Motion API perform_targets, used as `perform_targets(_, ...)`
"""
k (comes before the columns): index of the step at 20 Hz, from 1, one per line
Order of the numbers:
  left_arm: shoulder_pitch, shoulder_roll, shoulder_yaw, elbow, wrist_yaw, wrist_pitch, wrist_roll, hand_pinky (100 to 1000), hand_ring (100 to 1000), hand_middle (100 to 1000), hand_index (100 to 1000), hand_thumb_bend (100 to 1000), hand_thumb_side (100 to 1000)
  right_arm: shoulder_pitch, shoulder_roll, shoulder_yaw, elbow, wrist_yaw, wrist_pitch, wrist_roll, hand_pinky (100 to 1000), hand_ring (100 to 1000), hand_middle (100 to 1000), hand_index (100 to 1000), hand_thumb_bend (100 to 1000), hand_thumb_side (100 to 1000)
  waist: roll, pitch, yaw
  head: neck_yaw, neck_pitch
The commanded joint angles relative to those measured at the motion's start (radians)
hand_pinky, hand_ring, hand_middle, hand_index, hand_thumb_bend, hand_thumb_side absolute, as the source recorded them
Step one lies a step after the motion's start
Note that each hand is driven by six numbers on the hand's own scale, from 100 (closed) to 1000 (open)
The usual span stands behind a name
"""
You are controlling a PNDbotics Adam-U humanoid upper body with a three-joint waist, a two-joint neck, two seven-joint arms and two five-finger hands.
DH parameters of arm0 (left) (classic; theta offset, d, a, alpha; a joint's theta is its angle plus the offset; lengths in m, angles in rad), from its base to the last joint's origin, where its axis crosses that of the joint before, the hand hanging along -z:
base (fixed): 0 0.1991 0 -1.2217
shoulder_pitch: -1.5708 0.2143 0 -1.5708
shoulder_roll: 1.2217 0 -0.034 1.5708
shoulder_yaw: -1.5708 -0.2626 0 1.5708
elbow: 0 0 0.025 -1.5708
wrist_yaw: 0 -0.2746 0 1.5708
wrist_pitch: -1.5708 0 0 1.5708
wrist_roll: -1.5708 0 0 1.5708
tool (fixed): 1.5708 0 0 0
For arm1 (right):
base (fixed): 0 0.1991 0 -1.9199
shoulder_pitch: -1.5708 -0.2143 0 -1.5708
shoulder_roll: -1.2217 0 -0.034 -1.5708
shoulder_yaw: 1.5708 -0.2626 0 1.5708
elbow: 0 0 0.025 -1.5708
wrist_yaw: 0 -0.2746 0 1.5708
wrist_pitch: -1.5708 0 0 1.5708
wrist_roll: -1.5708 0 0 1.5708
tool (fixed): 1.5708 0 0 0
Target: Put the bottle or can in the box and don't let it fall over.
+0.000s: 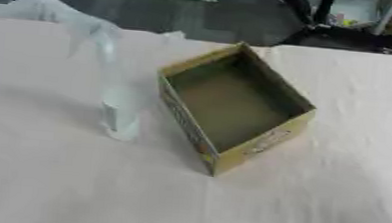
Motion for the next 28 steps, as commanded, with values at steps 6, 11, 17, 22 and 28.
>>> perform_targets(6, -0.080, 0.000, -0.049, -0.021, 0.413, -0.031, -0.087, 916, 1000, 947, 909, 785, 690, -0.002, -0.024, -0.004, -0.023, -0.005, -0.004, 0.003, 839, 907, 1000, 1000, 100, 648, -0.001, -0.017, -0.002, 0.006, -0.004)
perform_targets(11, -0.131, -0.025, -0.103, -0.021, 0.487, 0.004, -0.058, 707, 1000, 825, 936, 795, 681, -0.002, -0.023, -0.003, -0.023, -0.006, -0.003, 0.006, 839, 907, 1000, 1000, 100, 648, -0.003, -0.017, -0.003, 0.007, -0.004)
perform_targets(17, -0.160, -0.039, -0.168, -0.021, 0.495, 0.081, -0.012, 121, 437, 399, 911, 840, 672, -0.003, -0.022, -0.002, -0.023, -0.005, 0.000, 0.008, 839, 907, 1000, 1000, 100, 648, -0.002, -0.016, -0.004, 0.009, -0.004)
perform_targets(22, -0.175, -0.054, -0.205, -0.021, 0.517, 0.112, 0.037, 100, 111, 152, 891, 851, 662, -0.005, -0.022, -0.001, -0.023, -0.006, 0.003, 0.008, 839, 907, 1000, 1000, 100, 649, -0.001, -0.016, -0.005, 0.010, -0.002)
perform_targets(28, -0.181, -0.070, -0.214, -0.021, 0.523, 0.094, 0.147, 100, 100, 100, 747, 734, 632, -0.007, -0.022, -0.001, -0.023, -0.006, 0.005, 0.007, 839, 905, 1000, 1000, 100, 651, 0.002, -0.016, -0.006, 0.010, -0.003)
